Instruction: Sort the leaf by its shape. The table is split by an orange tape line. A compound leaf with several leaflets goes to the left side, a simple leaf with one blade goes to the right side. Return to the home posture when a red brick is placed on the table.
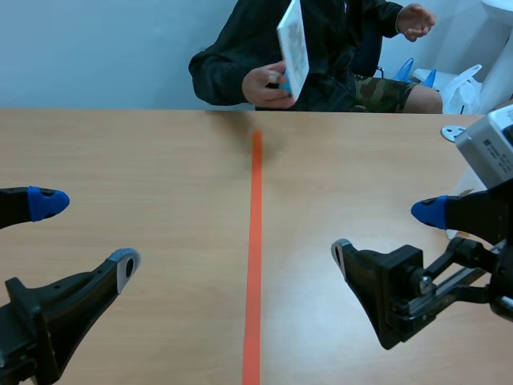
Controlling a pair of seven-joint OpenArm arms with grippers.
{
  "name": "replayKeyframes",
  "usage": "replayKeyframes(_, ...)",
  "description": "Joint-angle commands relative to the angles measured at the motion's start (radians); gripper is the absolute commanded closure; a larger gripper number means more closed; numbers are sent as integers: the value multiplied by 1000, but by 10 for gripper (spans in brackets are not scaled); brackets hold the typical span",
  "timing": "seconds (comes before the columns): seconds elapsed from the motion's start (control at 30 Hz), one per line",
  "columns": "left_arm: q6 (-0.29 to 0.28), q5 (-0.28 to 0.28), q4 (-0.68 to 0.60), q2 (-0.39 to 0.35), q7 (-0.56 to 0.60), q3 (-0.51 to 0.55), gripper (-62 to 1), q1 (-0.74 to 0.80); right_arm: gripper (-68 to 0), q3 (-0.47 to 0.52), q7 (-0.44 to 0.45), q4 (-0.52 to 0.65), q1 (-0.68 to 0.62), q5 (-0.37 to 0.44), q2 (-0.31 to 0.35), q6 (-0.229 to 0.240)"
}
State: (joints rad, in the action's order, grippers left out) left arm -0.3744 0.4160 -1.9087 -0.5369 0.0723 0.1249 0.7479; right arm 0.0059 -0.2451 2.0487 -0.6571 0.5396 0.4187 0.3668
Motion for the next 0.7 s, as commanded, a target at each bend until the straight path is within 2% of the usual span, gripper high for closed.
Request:
replayKeyframes(0.0,-2,6,-15,7,14,-3,-623,-3,-679,6,15,9,15,6,5,0)
replayKeyframes(0.67,-2,6,-15,7,14,-3,-623,-3,-679,6,23,7,23,-16,5,-3)
